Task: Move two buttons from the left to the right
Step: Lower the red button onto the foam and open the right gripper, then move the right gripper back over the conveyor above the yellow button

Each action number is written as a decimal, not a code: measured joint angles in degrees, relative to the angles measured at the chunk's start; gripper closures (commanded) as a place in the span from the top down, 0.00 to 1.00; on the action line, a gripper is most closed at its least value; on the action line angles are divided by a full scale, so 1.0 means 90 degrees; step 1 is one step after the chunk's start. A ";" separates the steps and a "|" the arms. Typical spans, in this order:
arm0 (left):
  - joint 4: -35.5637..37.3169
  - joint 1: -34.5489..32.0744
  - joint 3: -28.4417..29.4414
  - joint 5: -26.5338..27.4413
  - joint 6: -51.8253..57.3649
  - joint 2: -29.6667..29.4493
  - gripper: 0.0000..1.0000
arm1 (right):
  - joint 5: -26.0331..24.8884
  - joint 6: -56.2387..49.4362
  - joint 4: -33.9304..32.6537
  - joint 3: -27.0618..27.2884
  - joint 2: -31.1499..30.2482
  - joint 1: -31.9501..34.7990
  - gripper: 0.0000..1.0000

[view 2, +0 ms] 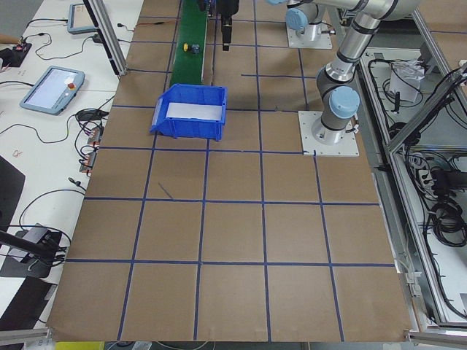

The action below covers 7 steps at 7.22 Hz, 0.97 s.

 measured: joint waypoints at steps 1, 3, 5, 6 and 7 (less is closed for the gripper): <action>-0.0006 -0.0045 -0.0007 0.0036 0.0002 -0.0069 1.00 | -0.0031 -0.0002 -0.0003 -0.0012 -0.0045 -0.0001 1.00; -0.0030 -0.0242 -0.0041 0.0031 0.0009 -0.0113 1.00 | -0.0065 0.0014 0.0112 -0.0055 -0.0421 0.0003 1.00; -0.0129 -0.0317 -0.0067 -0.0078 0.0019 -0.0111 1.00 | -0.0022 0.0048 0.0713 -0.0068 -0.1035 0.0023 1.00; -0.0148 -0.0305 -0.0070 -0.0110 0.0021 -0.0112 1.00 | -0.0003 0.0130 0.1075 -0.0075 -0.1306 0.0081 1.00; -0.0146 -0.0302 -0.0071 -0.0130 0.0019 -0.0112 1.00 | 0.0007 0.0366 0.1443 -0.0077 -0.1584 0.0255 1.00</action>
